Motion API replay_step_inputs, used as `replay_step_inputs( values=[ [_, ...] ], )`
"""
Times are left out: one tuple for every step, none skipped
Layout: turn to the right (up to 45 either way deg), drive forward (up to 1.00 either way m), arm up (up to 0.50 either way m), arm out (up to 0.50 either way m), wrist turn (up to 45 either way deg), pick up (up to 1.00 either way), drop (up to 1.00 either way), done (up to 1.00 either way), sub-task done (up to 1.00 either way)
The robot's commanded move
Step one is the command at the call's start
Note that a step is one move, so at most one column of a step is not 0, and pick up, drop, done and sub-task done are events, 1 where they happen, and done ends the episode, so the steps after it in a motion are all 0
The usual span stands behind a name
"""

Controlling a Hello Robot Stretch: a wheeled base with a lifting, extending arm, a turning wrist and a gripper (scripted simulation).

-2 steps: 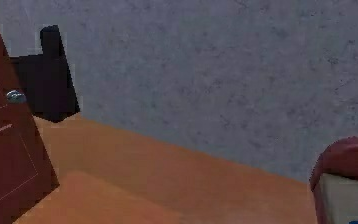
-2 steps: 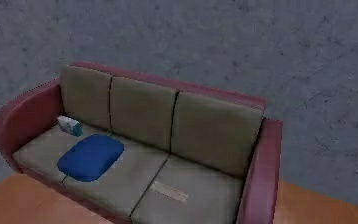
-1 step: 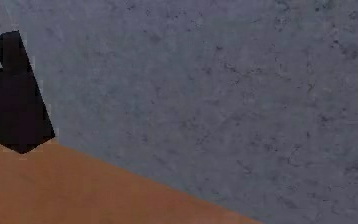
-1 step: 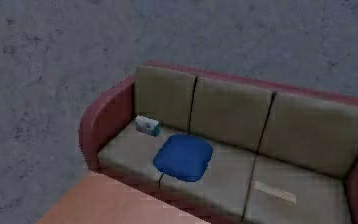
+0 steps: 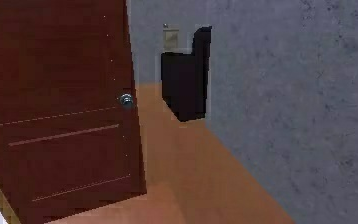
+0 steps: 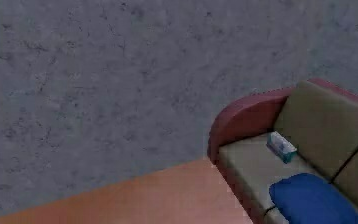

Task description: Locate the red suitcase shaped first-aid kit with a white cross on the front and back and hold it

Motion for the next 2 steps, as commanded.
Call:
replay_step_inputs(
  values=[
    [-39.0,0.00,0.00,0.00,0.0,0.00,0.00,0.00,0.00],
    [0.0,0.55,0.00,0.00,0.0,0.00,0.00,0.00,0.00]
  ],
)
